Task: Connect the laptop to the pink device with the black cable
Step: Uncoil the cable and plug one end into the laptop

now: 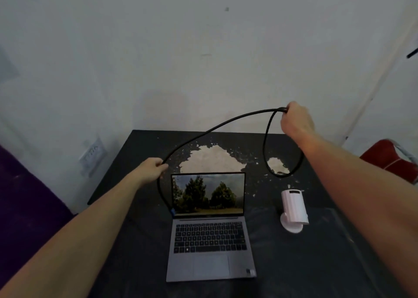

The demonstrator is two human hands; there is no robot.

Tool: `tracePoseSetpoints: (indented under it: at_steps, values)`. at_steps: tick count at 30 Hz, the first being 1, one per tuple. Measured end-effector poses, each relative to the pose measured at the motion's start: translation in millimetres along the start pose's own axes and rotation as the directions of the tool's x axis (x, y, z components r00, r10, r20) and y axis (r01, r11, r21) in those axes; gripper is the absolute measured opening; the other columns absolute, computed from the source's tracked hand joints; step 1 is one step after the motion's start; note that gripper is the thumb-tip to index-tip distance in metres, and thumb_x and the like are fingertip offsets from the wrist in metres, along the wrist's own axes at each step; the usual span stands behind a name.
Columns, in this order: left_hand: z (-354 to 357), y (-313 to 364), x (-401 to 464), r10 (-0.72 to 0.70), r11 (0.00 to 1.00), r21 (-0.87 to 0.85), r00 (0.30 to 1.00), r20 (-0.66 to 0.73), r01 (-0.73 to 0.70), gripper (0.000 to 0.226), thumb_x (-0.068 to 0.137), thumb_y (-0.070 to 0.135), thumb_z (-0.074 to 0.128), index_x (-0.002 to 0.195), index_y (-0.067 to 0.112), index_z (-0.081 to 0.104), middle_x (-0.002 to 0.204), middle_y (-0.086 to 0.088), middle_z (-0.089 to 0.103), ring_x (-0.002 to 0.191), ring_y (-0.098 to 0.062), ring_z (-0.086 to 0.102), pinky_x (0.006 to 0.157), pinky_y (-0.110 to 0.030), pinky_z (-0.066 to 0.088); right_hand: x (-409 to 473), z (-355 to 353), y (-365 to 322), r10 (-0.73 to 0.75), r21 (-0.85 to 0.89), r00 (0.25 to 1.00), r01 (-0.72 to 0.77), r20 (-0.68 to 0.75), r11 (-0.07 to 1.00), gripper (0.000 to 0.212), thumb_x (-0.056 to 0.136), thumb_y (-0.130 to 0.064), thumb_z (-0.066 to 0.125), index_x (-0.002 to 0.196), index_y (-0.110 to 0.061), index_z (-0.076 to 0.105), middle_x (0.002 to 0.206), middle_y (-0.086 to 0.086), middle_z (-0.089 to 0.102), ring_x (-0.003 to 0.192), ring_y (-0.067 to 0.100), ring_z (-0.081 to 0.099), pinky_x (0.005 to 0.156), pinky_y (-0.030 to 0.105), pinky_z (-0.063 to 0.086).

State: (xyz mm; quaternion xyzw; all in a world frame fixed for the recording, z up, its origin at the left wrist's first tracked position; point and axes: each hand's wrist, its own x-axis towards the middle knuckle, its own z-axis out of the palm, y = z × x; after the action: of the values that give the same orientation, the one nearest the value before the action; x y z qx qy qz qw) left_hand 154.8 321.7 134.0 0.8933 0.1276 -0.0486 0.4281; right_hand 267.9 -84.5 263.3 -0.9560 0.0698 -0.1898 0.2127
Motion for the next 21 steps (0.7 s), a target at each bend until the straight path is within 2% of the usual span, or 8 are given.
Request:
tracePoseSetpoints:
  at_steps: [2, 5, 8, 11, 14, 17, 19, 21]
  values:
    - [-1.4, -7.2, 20.9, -0.044, 0.999, -0.018, 0.999, -0.008, 0.044, 0.027, 0.102, 0.027, 0.047, 0.09, 0.007, 0.06, 0.085, -0.013, 0.066, 0.074, -0.026, 0.063, 0.068, -0.038, 0.05, 13.0, 19.4, -9.2, -0.006, 0.011, 1.0, 0.006, 0.016, 1.0, 0.02, 0.098, -0.011, 0.044, 0.113, -0.006, 0.056, 0.106, 0.02, 0.064, 0.094, 0.041, 0.062, 0.072, 0.043, 0.049]
    - [-3.7, -2.1, 55.3, -0.126, 0.982, -0.153, 0.989, -0.083, 0.113, 0.02, 0.103, 0.028, 0.042, 0.096, 0.017, 0.057, 0.091, -0.015, 0.064, 0.075, -0.029, 0.066, 0.055, -0.036, 0.053, 31.0, 60.0, -19.1, -0.025, 0.051, 0.998, 0.022, 0.055, 0.998, 0.022, 0.1, -0.008, 0.043, 0.119, -0.006, 0.053, 0.109, 0.02, 0.061, 0.09, 0.038, 0.058, 0.071, 0.041, 0.043]
    - [-6.2, 12.3, 89.5, -0.156, 0.952, -0.287, 0.977, -0.148, 0.109, 0.008, 0.103, 0.026, 0.045, 0.108, 0.023, 0.05, 0.096, -0.015, 0.064, 0.078, -0.031, 0.071, 0.053, -0.037, 0.058, 52.1, 100.7, -27.0, -0.041, 0.133, 0.996, 0.03, 0.083, 0.991, 0.022, 0.103, -0.016, 0.043, 0.121, -0.007, 0.053, 0.109, 0.019, 0.061, 0.086, 0.033, 0.056, 0.073, 0.043, 0.046]
    - [-4.4, 20.1, 123.4, -0.142, 0.932, -0.358, 0.963, -0.231, 0.052, 0.033, 0.102, 0.018, 0.046, 0.127, 0.037, 0.037, 0.093, -0.013, 0.063, 0.072, -0.031, 0.072, 0.05, -0.038, 0.058, 69.3, 143.1, -34.9, -0.04, 0.237, 0.988, 0.003, 0.148, 0.972, 0.03, 0.103, -0.029, 0.044, 0.119, -0.007, 0.056, 0.108, 0.017, 0.063, 0.095, 0.036, 0.061, 0.078, 0.043, 0.05]
    - [5.9, 17.8, 150.4, -0.125, 0.924, -0.382, 0.956, -0.266, 0.015, 0.033, 0.103, 0.015, 0.042, 0.126, 0.038, 0.04, 0.093, -0.015, 0.061, 0.069, -0.032, 0.071, 0.049, -0.036, 0.058, 74.6, 185.4, -39.1, -0.028, 0.305, 0.961, -0.06, 0.276, 0.95, 0.038, 0.099, -0.037, 0.038, 0.114, -0.008, 0.057, 0.106, 0.014, 0.064, 0.093, 0.036, 0.063, 0.082, 0.045, 0.052]
    - [18.3, 4.5, 172.7, -0.143, 0.925, -0.378, 0.951, -0.274, 0.03, 0.024, 0.105, 0.016, 0.037, 0.119, 0.03, 0.049, 0.098, -0.015, 0.058, 0.072, -0.03, 0.071, 0.05, -0.036, 0.059, 75.3, 225.0, -39.8, -0.001, 0.287, 0.938, -0.104, 0.346, 0.952, 0.046, 0.098, -0.04, 0.028, 0.114, -0.009, 0.058, 0.116, 0.017, 0.064, 0.1, 0.037, 0.061, 0.091, 0.049, 0.049]
    - [25.4, -9.4, 184.4, -0.168, 0.919, -0.39, 0.948, -0.271, 0.051, 0.022, 0.105, 0.017, 0.035, 0.114, 0.027, 0.052, 0.098, -0.015, 0.057, 0.073, -0.03, 0.07, 0.051, -0.036, 0.058, 72.1, 248.3, -39.2, 0.022, 0.214, 0.925, -0.111, 0.379, 0.97, 0.048, 0.101, -0.037, 0.024, 0.127, -0.009, 0.054, 0.132, 0.018, 0.056, 0.117, 0.039, 0.054, 0.103, 0.051, 0.036]
    - [31.7, -24.7, 195.4, -0.187, 0.911, -0.407, 0.947, -0.261, 0.068, 0.024, 0.105, 0.017, 0.033, 0.11, 0.024, 0.055, 0.095, -0.015, 0.055, 0.07, -0.03, 0.07, 0.051, -0.035, 0.058, 67.2, 267.1, -37.8, 0.049, 0.136, 0.905, -0.117, 0.422, 0.984, 0.046, 0.103, -0.032, 0.023, 0.135, -0.01, 0.048, 0.142, 0.017, 0.047, 0.128, 0.038, 0.047, 0.109, 0.052, 0.024]
